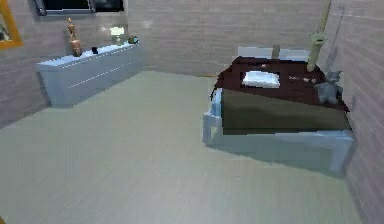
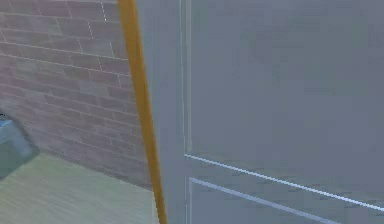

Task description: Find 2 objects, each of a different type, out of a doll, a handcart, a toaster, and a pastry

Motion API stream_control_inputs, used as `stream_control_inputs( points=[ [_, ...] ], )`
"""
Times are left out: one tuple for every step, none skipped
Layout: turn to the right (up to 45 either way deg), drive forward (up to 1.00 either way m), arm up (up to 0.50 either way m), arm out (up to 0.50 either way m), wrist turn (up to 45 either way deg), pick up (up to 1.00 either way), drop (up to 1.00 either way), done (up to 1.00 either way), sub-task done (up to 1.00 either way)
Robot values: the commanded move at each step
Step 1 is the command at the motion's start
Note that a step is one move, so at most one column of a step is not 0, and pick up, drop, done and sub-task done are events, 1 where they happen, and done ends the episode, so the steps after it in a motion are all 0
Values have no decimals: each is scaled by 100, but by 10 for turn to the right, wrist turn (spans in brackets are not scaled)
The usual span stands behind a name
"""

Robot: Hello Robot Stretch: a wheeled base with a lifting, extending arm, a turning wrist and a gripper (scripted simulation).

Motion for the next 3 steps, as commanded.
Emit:
stream_control_inputs(
  points=[
    [60,0,0,0,0,0,0,0,0],
    [0,55,0,0,0,0,0,0,0],
    [360,0,0,0,0,0,0,0,0]
  ],
)
